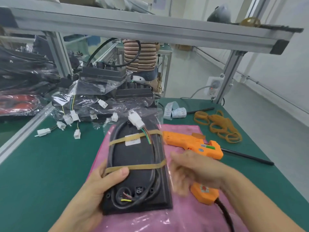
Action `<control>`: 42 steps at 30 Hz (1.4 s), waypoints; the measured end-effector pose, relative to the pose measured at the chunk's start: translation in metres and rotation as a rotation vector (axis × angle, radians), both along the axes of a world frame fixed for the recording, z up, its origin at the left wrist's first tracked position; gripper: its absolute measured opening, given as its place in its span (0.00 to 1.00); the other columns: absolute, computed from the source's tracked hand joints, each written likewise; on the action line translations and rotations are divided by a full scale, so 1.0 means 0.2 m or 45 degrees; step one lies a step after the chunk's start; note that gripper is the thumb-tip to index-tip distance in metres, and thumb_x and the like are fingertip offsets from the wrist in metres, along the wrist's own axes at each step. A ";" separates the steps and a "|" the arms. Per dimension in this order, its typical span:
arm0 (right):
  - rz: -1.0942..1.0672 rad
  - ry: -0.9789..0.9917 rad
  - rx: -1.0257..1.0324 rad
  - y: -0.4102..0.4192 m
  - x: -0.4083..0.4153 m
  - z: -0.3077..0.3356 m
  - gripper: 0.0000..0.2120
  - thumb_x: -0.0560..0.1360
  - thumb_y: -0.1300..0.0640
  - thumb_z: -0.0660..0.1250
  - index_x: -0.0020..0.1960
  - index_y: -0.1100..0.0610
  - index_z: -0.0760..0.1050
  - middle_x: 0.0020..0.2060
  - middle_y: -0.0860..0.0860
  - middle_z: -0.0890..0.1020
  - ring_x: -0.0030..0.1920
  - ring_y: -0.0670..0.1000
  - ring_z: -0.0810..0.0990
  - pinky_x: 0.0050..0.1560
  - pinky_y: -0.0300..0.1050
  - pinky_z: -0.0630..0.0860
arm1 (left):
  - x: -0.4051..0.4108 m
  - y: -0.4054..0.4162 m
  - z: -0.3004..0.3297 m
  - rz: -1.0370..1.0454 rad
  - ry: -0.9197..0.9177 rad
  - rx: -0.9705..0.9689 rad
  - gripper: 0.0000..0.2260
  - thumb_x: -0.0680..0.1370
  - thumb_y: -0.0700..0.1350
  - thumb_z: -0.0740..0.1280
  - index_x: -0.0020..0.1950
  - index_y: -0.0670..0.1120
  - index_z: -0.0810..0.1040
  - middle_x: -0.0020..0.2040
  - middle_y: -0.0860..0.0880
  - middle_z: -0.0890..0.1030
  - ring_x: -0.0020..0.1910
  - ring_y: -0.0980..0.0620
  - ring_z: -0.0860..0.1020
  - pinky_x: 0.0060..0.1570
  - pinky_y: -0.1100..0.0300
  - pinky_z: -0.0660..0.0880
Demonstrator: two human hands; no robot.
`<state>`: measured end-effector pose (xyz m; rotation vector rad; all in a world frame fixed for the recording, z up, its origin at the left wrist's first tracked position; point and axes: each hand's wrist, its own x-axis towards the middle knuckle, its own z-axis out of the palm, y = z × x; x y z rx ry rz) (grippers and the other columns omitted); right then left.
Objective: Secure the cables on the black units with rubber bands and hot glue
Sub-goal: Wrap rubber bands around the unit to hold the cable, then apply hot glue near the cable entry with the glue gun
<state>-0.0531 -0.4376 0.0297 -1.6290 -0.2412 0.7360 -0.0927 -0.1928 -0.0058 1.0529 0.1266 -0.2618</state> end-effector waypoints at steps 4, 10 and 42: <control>-0.264 -0.084 -0.151 -0.17 0.07 0.03 0.23 0.68 0.37 0.64 0.33 0.57 0.81 0.27 0.55 0.80 0.23 0.49 0.76 0.25 0.38 0.72 | 0.03 0.09 -0.01 0.065 -0.031 0.005 0.21 0.65 0.38 0.69 0.59 0.39 0.79 0.51 0.34 0.83 0.40 0.41 0.84 0.37 0.48 0.82; -0.539 -0.559 -1.522 -0.22 0.08 -0.10 0.23 0.74 0.37 0.65 0.31 0.53 0.68 0.29 0.48 0.74 0.33 0.50 0.74 0.29 0.42 0.63 | 0.07 -0.02 -0.10 -0.012 0.060 0.044 0.25 0.63 0.40 0.73 0.60 0.41 0.78 0.50 0.35 0.83 0.39 0.40 0.84 0.35 0.50 0.82; -0.835 0.230 0.279 -0.21 0.10 -0.11 0.11 0.70 0.74 0.62 0.50 0.68 0.78 0.43 0.61 0.85 0.43 0.56 0.85 0.49 0.55 0.81 | 0.13 -0.14 -0.15 0.113 0.211 0.228 0.27 0.59 0.39 0.74 0.59 0.41 0.76 0.44 0.38 0.84 0.32 0.43 0.83 0.25 0.54 0.78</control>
